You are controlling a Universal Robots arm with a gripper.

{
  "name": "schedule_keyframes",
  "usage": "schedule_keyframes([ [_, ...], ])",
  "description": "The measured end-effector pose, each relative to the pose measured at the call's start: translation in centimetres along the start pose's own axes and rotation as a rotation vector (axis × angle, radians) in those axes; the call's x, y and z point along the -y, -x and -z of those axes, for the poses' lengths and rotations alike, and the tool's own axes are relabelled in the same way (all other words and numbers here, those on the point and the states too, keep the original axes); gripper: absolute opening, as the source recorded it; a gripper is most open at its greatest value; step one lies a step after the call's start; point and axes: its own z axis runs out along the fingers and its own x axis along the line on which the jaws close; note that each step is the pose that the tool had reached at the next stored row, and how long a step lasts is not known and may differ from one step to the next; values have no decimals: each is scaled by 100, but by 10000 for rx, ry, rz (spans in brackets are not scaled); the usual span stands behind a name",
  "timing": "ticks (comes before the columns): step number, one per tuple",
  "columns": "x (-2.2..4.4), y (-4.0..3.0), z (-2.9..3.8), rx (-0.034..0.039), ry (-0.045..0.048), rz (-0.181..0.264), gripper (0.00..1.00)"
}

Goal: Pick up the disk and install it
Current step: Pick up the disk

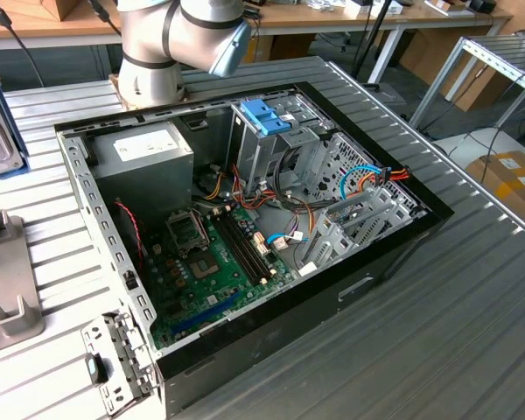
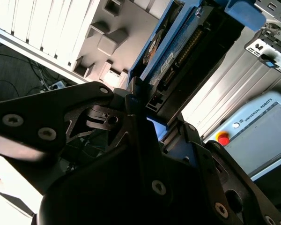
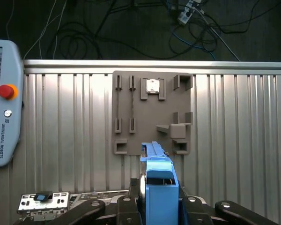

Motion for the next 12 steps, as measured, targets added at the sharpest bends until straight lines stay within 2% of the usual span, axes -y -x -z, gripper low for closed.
schedule_keyframes([
  [12, 9, -77, 7, -1, 0, 0, 37],
])
